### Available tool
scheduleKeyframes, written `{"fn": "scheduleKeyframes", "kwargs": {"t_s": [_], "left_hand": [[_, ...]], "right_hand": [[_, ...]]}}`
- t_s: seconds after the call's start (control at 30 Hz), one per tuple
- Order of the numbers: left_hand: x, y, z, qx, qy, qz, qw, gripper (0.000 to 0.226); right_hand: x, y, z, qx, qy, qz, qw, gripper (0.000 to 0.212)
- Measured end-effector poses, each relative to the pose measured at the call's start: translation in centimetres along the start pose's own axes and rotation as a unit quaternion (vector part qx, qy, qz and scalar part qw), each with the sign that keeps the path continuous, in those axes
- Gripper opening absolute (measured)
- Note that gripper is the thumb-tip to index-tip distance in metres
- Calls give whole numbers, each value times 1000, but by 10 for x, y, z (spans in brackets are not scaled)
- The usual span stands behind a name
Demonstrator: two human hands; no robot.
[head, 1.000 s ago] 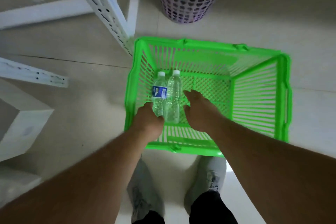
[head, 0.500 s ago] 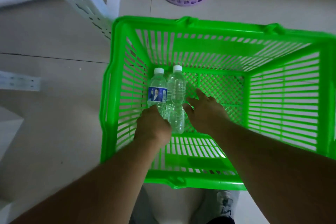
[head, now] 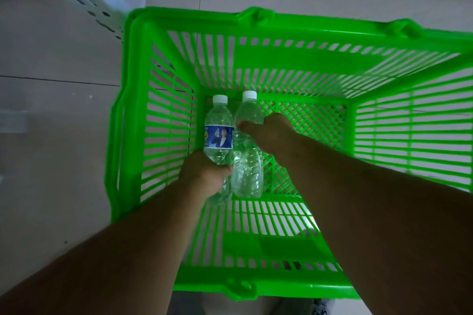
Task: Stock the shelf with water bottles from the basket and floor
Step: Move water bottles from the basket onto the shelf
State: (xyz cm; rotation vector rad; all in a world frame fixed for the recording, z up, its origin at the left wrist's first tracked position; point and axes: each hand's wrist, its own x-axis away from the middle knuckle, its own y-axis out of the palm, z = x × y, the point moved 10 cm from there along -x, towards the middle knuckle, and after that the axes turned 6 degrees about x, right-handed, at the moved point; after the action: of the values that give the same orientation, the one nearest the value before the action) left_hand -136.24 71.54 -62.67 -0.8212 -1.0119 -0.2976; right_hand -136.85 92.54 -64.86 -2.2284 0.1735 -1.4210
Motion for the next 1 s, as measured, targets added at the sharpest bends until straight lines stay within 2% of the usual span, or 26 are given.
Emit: {"fn": "scheduleKeyframes", "kwargs": {"t_s": [0.1, 0.23, 0.3, 0.43, 0.53, 0.7, 0.83, 1.0], "left_hand": [[7, -2, 4, 19, 10, -3, 1000, 57], [38, -19, 21, 51, 48, 14, 997, 56], [65, -35, 34, 63, 61, 20, 996, 57], [139, -76, 70, 82, 113, 26, 990, 38], [199, -111, 94, 104, 141, 30, 984, 43], [310, -176, 133, 137, 201, 34, 969, 24], [405, -228, 147, 136, 248, 17, 959, 29], [542, -296, 153, 148, 311, 0, 939, 31]], "right_hand": [[6, -8, 0, 7, -35, 21, 999, 56], [40, -41, -14, 12, -83, 40, 996, 31], [68, -64, -27, 6, -102, 51, 993, 30], [140, -119, -64, 3, -135, 72, 988, 29], [203, -164, -97, -9, -164, 97, 982, 36], [318, -231, -137, -58, -195, 126, 971, 36], [425, -274, -156, -108, -227, 141, 958, 43], [590, -325, -187, -139, -289, 140, 937, 32]]}}
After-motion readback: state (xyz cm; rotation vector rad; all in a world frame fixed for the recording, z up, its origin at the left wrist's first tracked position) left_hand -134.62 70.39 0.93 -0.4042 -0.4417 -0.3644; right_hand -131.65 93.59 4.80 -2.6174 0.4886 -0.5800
